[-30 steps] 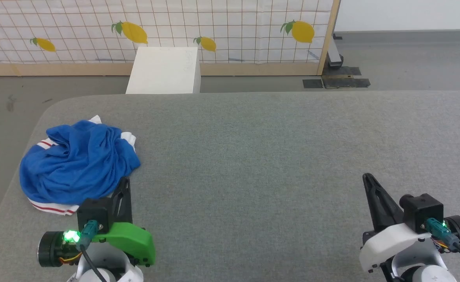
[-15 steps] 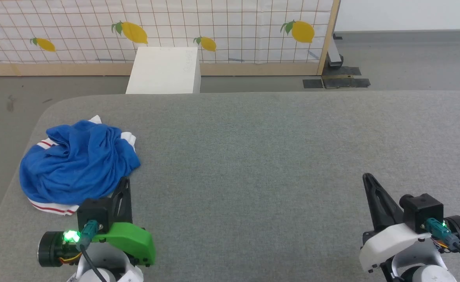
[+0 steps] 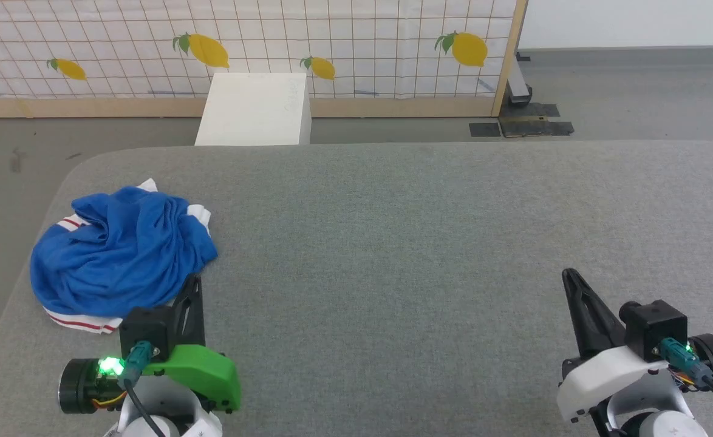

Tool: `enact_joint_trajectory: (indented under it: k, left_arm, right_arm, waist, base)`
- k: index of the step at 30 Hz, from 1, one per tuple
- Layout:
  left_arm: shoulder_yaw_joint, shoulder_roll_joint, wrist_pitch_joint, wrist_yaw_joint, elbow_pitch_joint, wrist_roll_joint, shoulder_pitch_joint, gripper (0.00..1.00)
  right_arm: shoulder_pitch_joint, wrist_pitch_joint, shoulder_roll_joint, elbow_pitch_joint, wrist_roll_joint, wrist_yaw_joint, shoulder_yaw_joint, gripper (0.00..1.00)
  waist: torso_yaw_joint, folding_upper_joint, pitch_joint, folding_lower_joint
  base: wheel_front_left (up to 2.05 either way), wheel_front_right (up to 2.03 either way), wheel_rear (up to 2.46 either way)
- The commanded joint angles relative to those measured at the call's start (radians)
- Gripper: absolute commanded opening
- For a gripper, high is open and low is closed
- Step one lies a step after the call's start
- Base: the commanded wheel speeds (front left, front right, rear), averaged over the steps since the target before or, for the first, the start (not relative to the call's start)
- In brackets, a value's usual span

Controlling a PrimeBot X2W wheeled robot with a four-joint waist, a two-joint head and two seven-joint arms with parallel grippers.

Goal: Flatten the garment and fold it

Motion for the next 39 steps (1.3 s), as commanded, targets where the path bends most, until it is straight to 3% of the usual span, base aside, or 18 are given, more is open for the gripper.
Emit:
enact_joint_trajectory:
  k: [1, 39]
  left_arm:
    - [0.003, -0.003, 0.001, 0.007, -0.003, 0.013, 0.011, 0.00]
    - [0.003, -0.003, 0.001, 0.007, -0.003, 0.013, 0.011, 0.00]
  right_arm:
    - [-0.017, 0.000, 0.003, -0.005, -0.006, -0.002, 0.001, 0.00]
    - [-0.017, 0.000, 0.003, -0.005, -0.006, -0.002, 0.001, 0.00]
  waist:
    - [0.000, 0.0051, 0.000, 0.0000]
    - [0.000, 0.0051, 0.000, 0.0000]
  base:
    - [0.00, 0.00, 0.00]
    - [0.00, 0.00, 0.00]
